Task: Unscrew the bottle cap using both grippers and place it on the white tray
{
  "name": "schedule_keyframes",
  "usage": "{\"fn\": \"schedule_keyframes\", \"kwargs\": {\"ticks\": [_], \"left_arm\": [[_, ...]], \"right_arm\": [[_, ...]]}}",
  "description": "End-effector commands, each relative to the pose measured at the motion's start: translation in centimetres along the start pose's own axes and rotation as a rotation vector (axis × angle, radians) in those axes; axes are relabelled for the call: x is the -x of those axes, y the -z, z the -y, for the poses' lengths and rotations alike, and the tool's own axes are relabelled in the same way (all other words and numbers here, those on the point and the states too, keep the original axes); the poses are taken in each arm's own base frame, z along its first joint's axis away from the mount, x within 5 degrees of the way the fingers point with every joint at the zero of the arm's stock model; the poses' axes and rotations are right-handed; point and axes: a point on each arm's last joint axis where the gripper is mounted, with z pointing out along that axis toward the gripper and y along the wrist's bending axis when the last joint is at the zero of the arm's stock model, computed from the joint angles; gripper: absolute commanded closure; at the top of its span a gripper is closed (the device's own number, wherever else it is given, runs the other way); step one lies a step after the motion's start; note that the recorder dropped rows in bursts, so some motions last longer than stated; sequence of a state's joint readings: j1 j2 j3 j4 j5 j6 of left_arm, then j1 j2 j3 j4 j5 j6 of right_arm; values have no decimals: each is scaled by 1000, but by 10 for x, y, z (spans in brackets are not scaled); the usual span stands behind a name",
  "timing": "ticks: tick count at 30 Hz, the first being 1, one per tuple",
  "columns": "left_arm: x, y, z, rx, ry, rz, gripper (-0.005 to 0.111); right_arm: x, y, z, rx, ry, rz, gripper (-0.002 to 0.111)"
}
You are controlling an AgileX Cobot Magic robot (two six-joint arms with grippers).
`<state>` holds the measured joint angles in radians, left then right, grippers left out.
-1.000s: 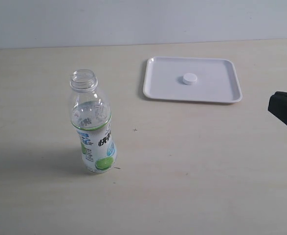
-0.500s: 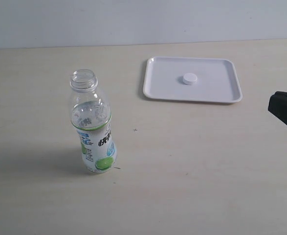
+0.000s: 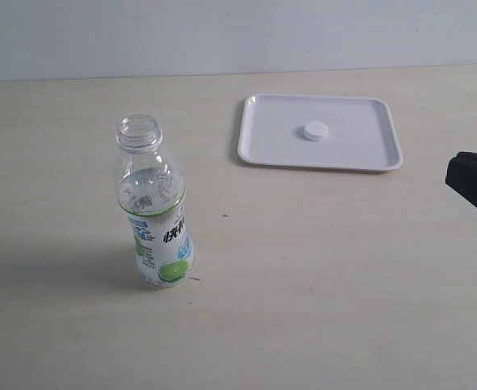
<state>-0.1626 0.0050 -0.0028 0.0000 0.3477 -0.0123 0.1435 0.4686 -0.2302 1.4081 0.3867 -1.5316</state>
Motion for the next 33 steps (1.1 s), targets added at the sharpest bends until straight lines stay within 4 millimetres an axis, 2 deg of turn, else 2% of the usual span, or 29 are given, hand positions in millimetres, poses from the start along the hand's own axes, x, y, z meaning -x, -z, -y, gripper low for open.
{"fn": "schedule_keyframes", "kwargs": {"ticks": [1, 20, 28, 33], "left_arm": [[-1, 0, -1, 22, 18, 1, 107], [-1, 0, -1, 22, 18, -1, 107], [-1, 0, -1, 23, 16, -1, 107], [-1, 0, -1, 23, 16, -1, 107]], "right_arm": [[-1, 0, 0, -3, -6, 2, 108], [-1, 1, 3, -41, 14, 4, 108], [13, 37, 8, -287, -14, 225, 108], [15, 47, 4, -326, 28, 278, 108]]}}
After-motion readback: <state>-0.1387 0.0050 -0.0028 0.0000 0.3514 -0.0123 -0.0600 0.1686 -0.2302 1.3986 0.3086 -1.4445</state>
